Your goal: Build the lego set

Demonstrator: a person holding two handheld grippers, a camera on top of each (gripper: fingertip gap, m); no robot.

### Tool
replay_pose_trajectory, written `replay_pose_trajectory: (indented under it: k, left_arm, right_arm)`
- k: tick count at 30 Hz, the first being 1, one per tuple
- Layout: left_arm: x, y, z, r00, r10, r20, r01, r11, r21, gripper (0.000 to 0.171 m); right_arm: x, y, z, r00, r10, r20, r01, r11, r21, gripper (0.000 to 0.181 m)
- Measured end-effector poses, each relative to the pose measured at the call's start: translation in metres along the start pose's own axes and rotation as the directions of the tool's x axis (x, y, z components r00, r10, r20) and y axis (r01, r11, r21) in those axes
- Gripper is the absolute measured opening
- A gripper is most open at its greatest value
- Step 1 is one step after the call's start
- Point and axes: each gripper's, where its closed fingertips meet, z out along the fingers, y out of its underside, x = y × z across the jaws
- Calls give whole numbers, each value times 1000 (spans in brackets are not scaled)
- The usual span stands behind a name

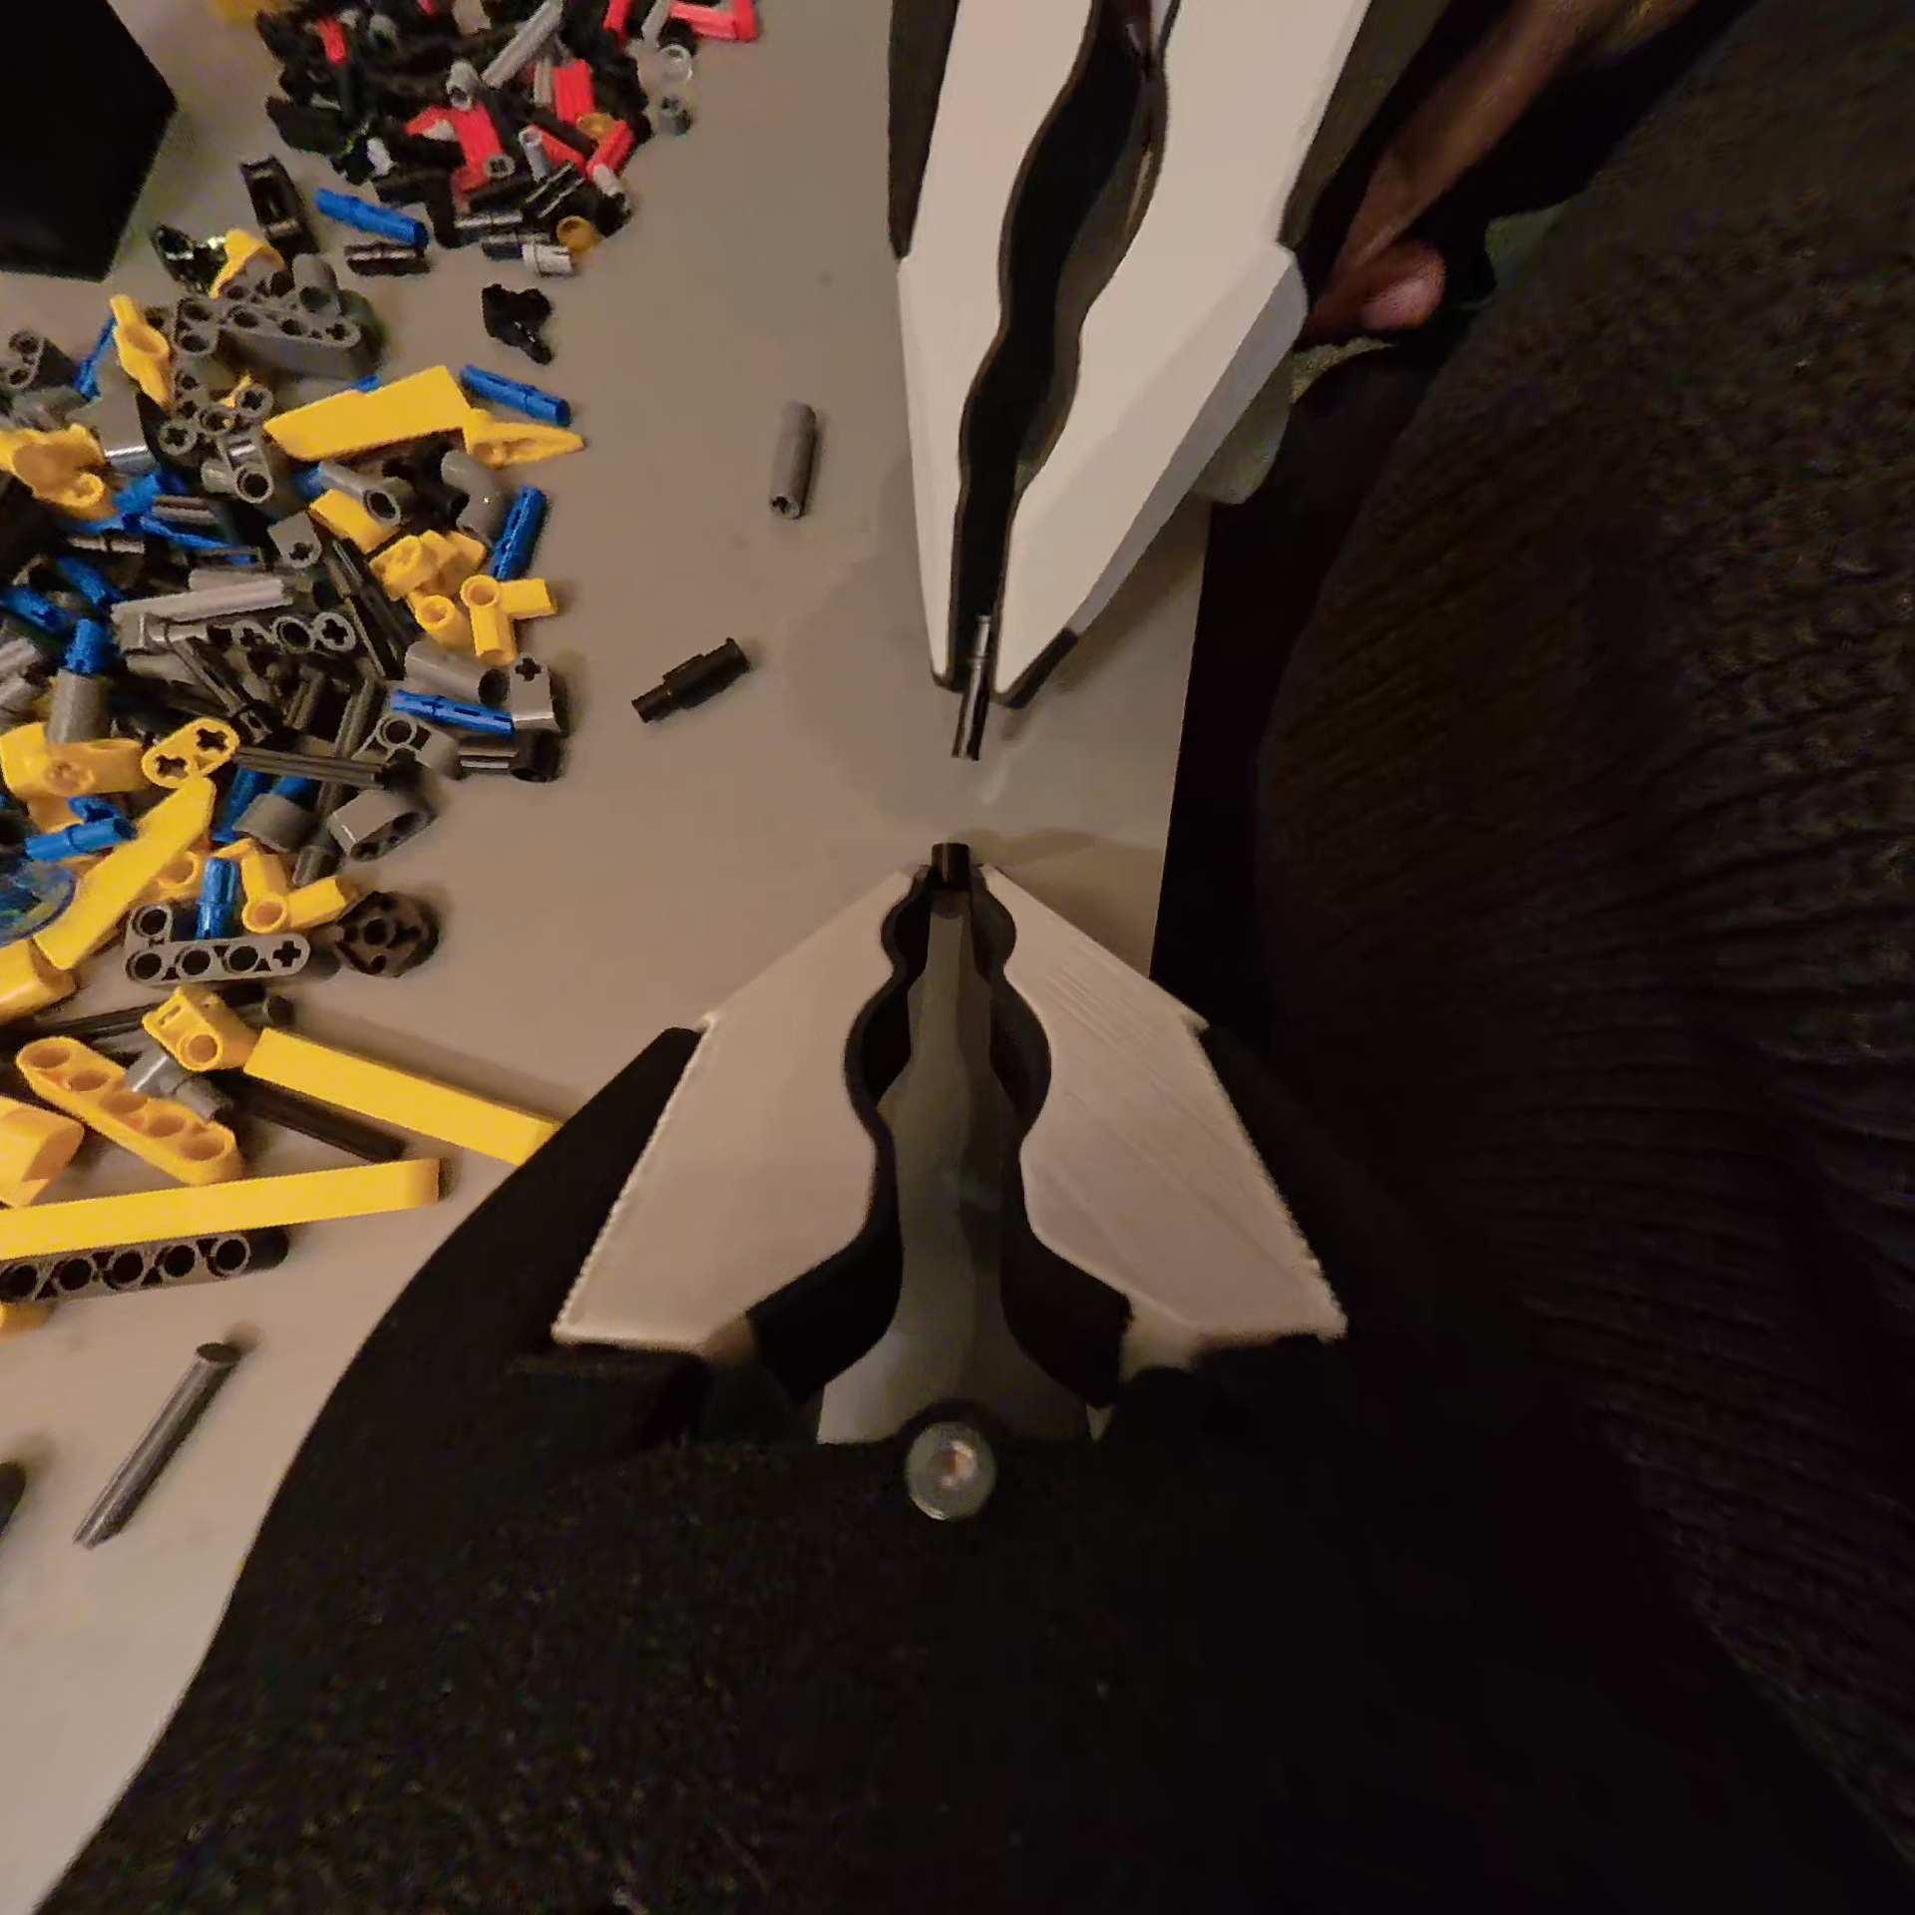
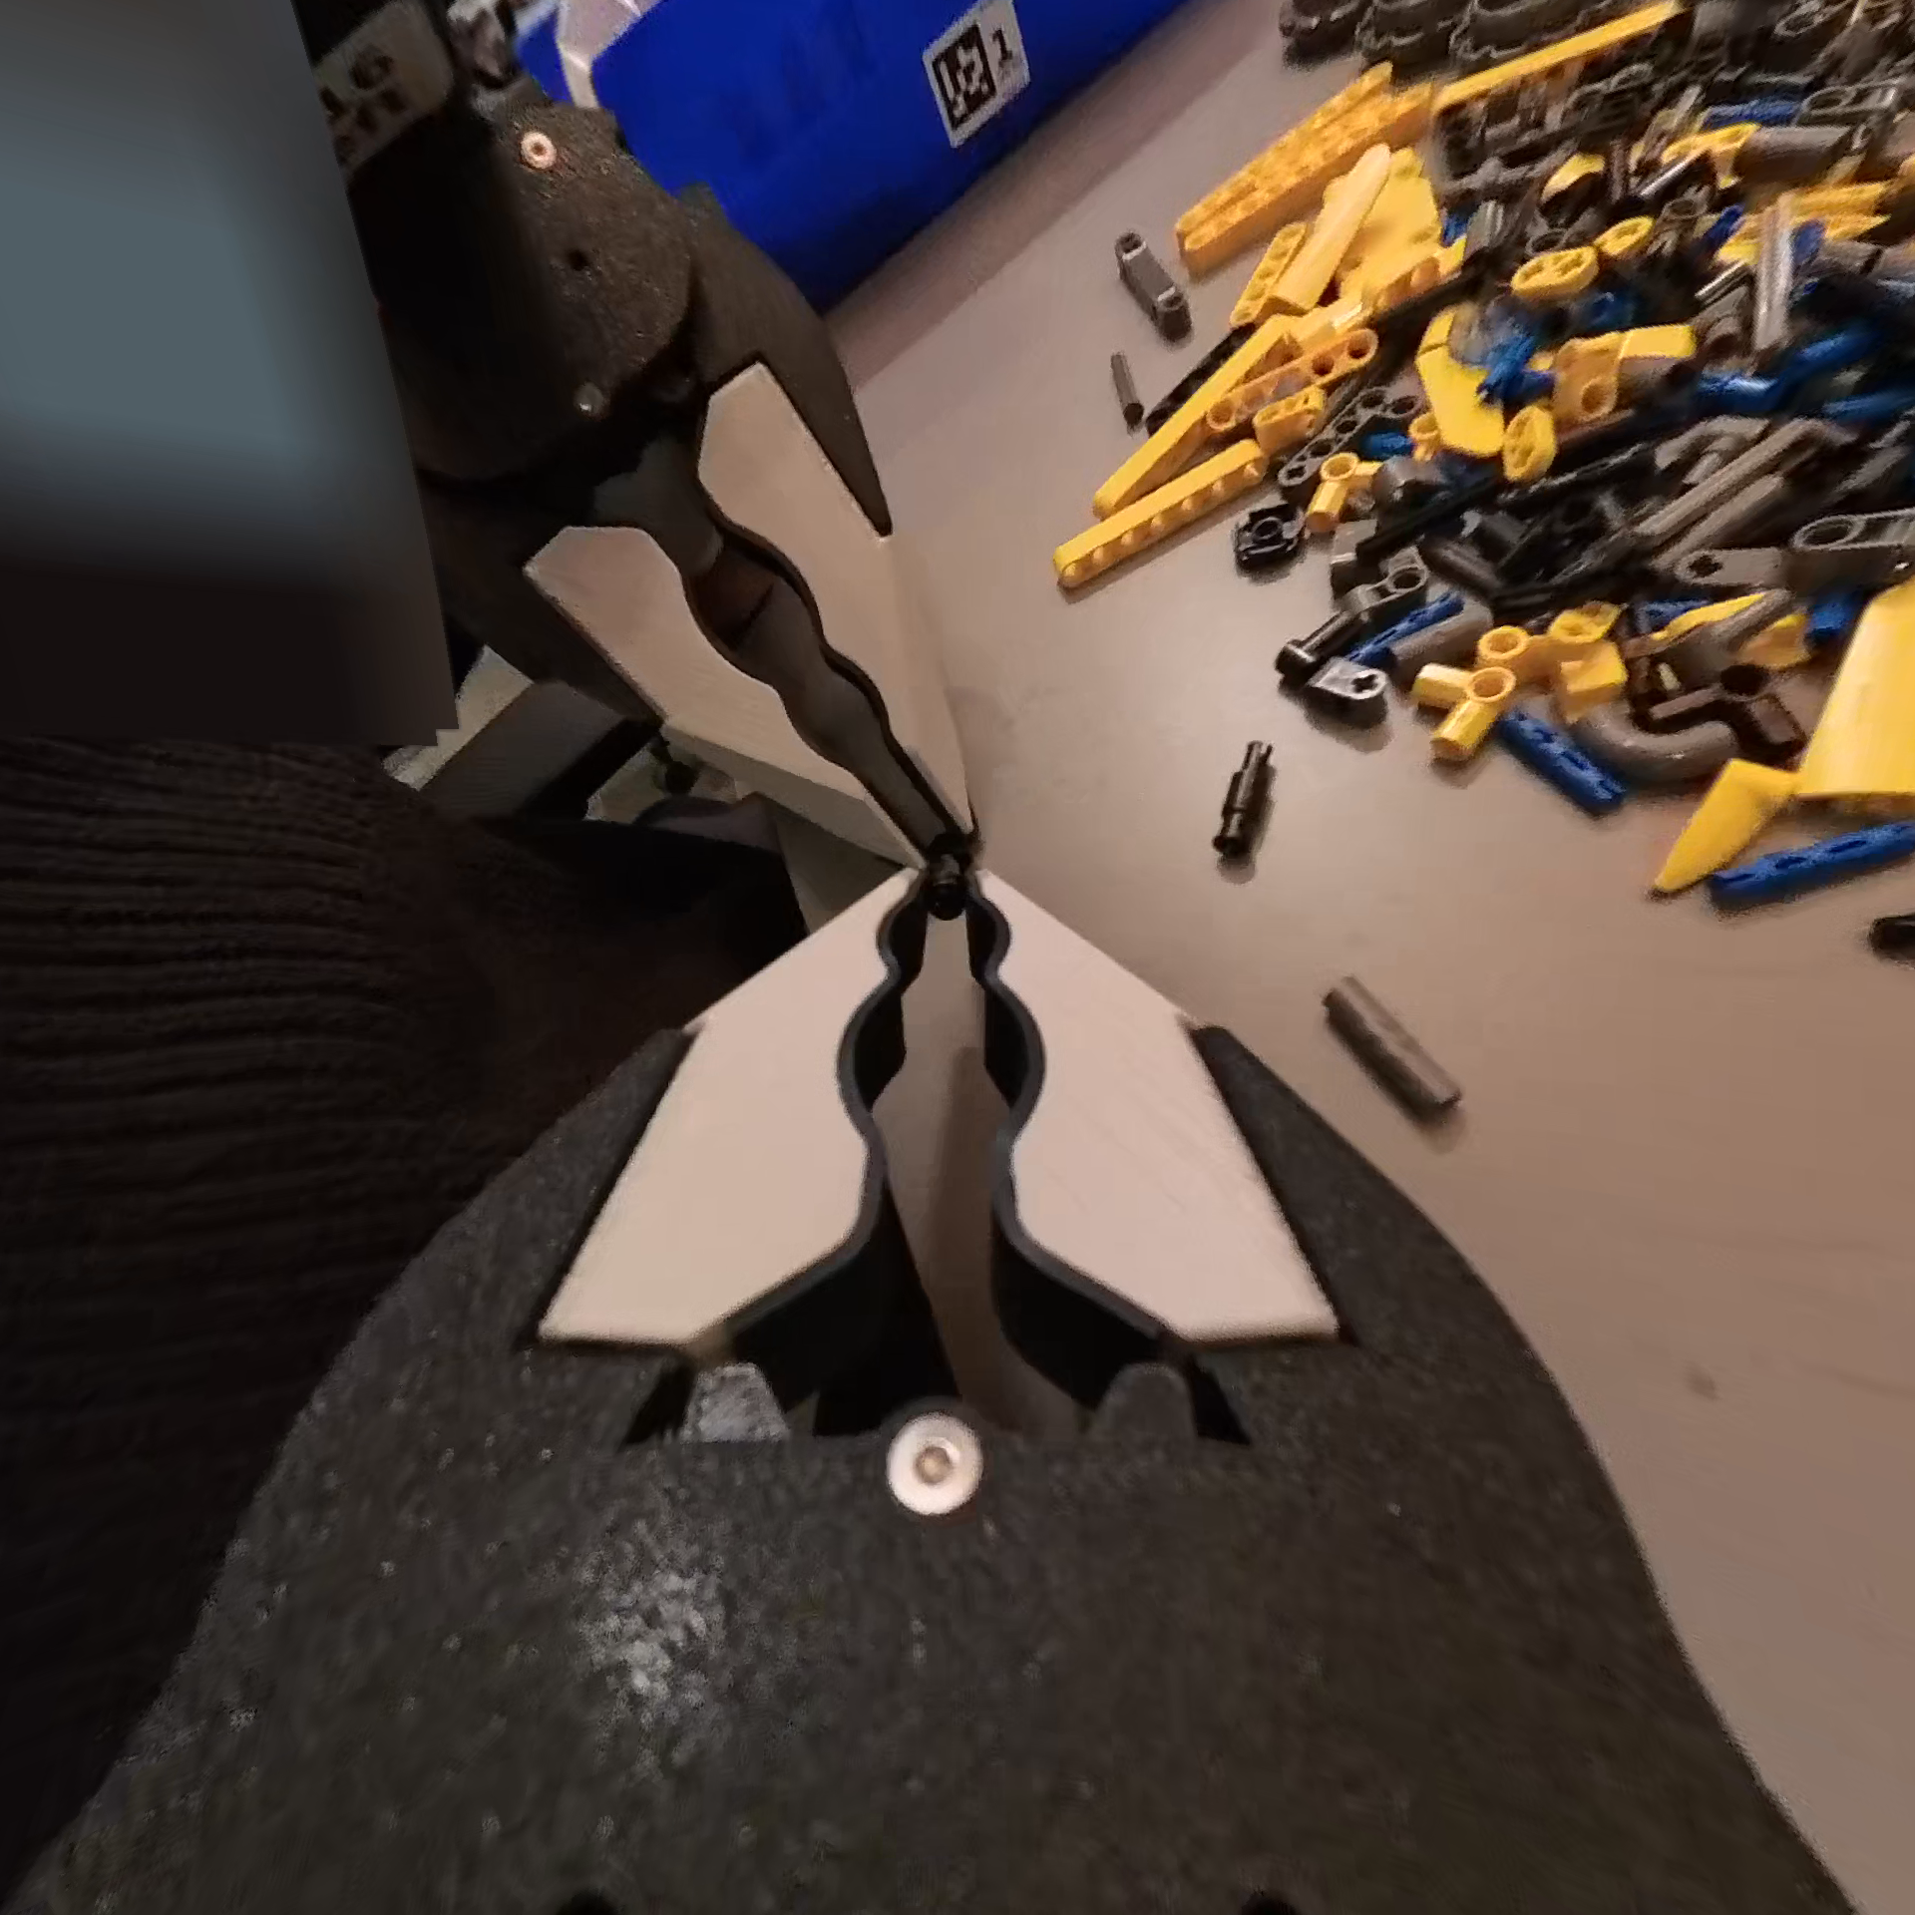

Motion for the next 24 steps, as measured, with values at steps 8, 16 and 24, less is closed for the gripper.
replay_pose_trajectory:
  k: [8,16,24]
  left_arm:
    - [2,1,-2,1000,-6,-22,6,1000,2,6]
    - [2,3,-2,1000,13,14,-13,1000,-2,6]
    - [4,7,-7,998,-56,4,56,998,7,11]
  right_arm:
    - [-2,10,16,999,-53,-14,50,992,-117,6]
    - [-4,4,19,998,-60,2,60,993,-100,5]
    - [-8,5,24,994,-108,-9,106,984,-142,6]
